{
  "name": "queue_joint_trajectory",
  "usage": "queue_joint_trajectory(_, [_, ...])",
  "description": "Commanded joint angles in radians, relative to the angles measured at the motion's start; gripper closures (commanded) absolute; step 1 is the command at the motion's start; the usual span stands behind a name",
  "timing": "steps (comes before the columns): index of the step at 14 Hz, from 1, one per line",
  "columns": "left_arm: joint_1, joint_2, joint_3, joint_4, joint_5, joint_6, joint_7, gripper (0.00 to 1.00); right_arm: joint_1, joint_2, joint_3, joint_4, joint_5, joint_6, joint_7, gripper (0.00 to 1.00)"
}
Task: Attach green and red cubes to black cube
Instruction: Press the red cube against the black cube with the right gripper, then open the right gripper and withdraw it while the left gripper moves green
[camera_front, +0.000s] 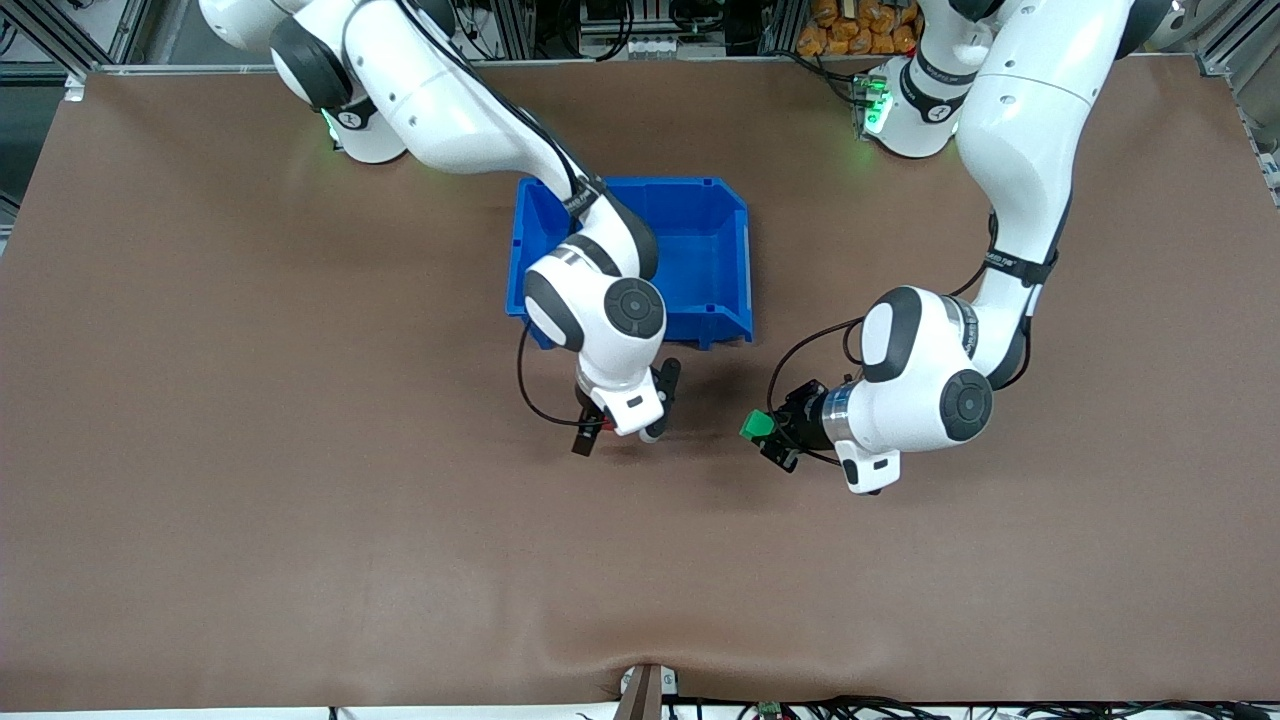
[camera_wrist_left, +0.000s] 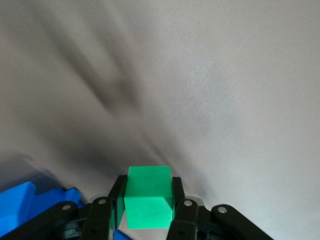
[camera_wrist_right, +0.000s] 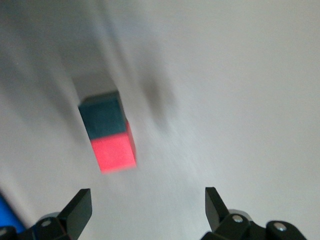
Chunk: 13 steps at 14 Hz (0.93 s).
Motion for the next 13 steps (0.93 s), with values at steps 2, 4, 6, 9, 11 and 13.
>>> queue_joint_trajectory(2, [-0.061,0.058,0.004,0.057,-0.017,0.084,-0.126,1.00,-0.071,-0.135,0.012,-0.029,0.002,-0.100,0.035,0.00])
queue_joint_trajectory(4, [-0.087,0.082,0.004,0.070,-0.015,0.135,-0.190,1.00,-0.135,-0.193,0.007,-0.033,0.003,-0.111,0.041,0.00])
queue_joint_trajectory(6, [-0.122,0.105,0.009,0.070,-0.012,0.196,-0.245,1.00,-0.205,-0.260,0.008,-0.052,0.005,-0.124,0.061,0.00])
queue_joint_trajectory(9, [-0.168,0.141,0.013,0.071,-0.008,0.294,-0.343,1.00,-0.323,-0.401,0.008,-0.173,0.058,-0.124,0.092,0.00])
queue_joint_trajectory(11, [-0.214,0.162,0.035,0.071,-0.001,0.345,-0.449,1.00,-0.409,-0.499,0.008,-0.243,0.115,-0.125,0.092,0.00])
queue_joint_trajectory(13, [-0.265,0.162,0.070,0.071,-0.001,0.345,-0.503,1.00,-0.500,-0.598,0.008,-0.324,0.166,-0.134,0.092,0.00])
